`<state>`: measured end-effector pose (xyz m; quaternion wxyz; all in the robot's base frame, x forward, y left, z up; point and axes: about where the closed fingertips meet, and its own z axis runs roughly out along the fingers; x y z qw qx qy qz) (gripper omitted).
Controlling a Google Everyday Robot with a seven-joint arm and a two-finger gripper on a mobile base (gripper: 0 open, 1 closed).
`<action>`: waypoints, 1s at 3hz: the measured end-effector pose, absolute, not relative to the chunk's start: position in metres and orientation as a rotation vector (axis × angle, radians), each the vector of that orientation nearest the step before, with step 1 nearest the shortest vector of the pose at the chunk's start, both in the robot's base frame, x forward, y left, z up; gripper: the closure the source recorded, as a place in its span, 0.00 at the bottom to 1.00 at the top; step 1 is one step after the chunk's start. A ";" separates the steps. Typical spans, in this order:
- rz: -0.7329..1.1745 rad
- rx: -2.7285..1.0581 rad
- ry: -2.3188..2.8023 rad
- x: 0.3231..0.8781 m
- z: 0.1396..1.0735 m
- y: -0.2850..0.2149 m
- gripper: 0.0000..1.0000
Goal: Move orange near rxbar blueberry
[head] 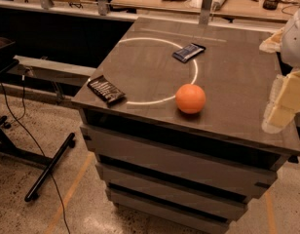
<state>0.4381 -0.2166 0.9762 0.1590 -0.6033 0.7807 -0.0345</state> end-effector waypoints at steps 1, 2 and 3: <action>-0.099 -1.725 2.232 0.438 0.976 -0.217 0.00; -0.083 -1.696 2.218 0.446 0.967 -0.208 0.00; -0.038 -1.679 2.190 0.467 0.939 -0.185 0.00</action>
Offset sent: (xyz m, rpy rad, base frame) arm 0.0296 0.0311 -0.0410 0.1013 -0.0376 -0.0258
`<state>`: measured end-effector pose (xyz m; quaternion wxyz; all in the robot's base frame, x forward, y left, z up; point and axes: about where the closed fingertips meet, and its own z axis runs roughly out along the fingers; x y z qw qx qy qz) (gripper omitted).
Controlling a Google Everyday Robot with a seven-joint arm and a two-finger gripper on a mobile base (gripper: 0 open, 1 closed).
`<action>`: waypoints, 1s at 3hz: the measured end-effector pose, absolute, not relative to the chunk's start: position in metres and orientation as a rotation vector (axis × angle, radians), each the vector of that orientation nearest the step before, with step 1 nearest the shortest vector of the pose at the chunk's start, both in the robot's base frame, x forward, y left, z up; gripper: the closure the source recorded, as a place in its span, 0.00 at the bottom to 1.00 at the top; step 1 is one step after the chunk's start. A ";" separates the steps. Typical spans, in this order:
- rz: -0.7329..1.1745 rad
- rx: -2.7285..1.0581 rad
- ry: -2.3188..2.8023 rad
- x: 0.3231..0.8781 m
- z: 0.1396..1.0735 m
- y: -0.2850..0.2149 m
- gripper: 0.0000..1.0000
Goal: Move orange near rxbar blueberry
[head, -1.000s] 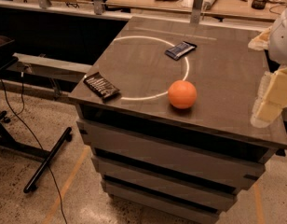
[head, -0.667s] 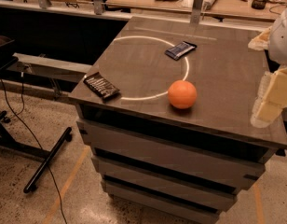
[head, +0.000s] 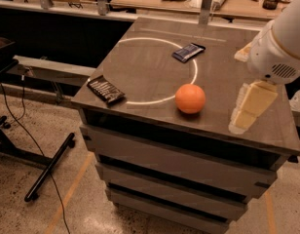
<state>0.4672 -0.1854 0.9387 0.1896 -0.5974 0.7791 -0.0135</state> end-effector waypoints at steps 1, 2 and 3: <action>0.021 -1.683 2.179 0.484 0.911 -0.164 0.00; 0.040 -1.682 2.180 0.500 0.886 -0.144 0.00; 0.045 -1.658 2.203 0.515 0.868 -0.133 0.15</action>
Offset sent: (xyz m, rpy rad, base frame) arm 0.0536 0.0640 -0.0819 0.0539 0.0336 0.0053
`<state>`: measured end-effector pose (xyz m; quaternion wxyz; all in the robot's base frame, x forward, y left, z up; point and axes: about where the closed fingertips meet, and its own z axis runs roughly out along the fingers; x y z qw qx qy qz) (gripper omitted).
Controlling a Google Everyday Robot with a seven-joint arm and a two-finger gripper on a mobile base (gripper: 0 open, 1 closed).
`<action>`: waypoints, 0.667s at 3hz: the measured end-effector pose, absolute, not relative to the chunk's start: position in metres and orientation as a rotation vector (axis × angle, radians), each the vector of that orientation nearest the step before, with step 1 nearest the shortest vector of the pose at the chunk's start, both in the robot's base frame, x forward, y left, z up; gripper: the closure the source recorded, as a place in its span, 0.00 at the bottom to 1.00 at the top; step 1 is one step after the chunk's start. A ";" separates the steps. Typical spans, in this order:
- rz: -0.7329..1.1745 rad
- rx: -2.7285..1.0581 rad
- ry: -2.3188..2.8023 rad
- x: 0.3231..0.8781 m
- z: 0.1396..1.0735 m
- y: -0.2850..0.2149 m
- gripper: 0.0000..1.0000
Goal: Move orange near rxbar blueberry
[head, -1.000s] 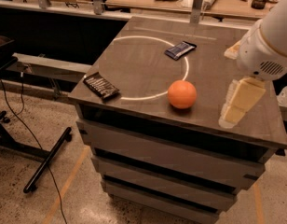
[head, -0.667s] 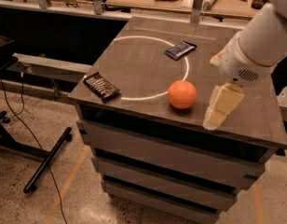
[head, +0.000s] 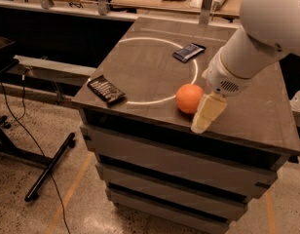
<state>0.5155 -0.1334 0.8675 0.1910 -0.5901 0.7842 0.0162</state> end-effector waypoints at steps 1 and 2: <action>0.066 -1.614 2.232 0.531 0.858 -0.123 0.46; 0.085 -1.589 2.252 0.537 0.855 -0.116 0.56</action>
Offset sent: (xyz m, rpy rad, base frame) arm 0.0314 0.0251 -0.0158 0.0488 0.0408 -0.0811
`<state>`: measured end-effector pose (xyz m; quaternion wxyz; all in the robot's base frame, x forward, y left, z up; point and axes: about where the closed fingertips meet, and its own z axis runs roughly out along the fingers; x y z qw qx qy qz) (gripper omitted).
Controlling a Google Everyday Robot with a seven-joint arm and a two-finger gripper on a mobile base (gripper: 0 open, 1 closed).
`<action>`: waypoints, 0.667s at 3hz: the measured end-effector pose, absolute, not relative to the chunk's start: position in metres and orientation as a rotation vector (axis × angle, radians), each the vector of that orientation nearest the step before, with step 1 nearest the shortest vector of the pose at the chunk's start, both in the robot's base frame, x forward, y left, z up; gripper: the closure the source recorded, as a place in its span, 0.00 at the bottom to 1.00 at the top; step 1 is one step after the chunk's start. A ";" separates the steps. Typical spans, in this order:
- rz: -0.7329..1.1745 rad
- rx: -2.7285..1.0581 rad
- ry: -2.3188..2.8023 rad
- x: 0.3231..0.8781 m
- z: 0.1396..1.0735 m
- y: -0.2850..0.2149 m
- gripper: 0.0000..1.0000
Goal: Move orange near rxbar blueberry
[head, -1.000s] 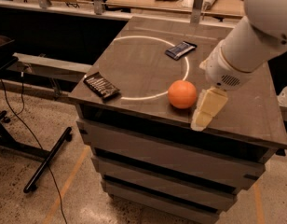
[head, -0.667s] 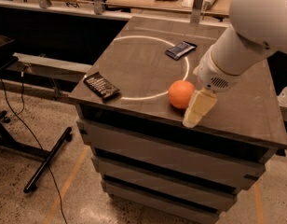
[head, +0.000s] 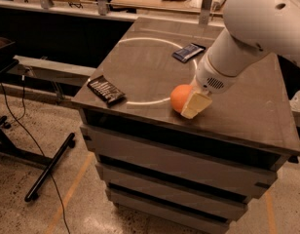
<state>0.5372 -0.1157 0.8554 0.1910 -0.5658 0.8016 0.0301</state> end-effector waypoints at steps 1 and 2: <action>0.127 -1.561 2.266 0.543 0.858 -0.109 0.70; 0.132 -1.507 2.235 0.566 0.880 -0.110 0.99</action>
Offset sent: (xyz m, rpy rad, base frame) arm 0.0415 0.0034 0.0480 0.1159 -0.0537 -0.0534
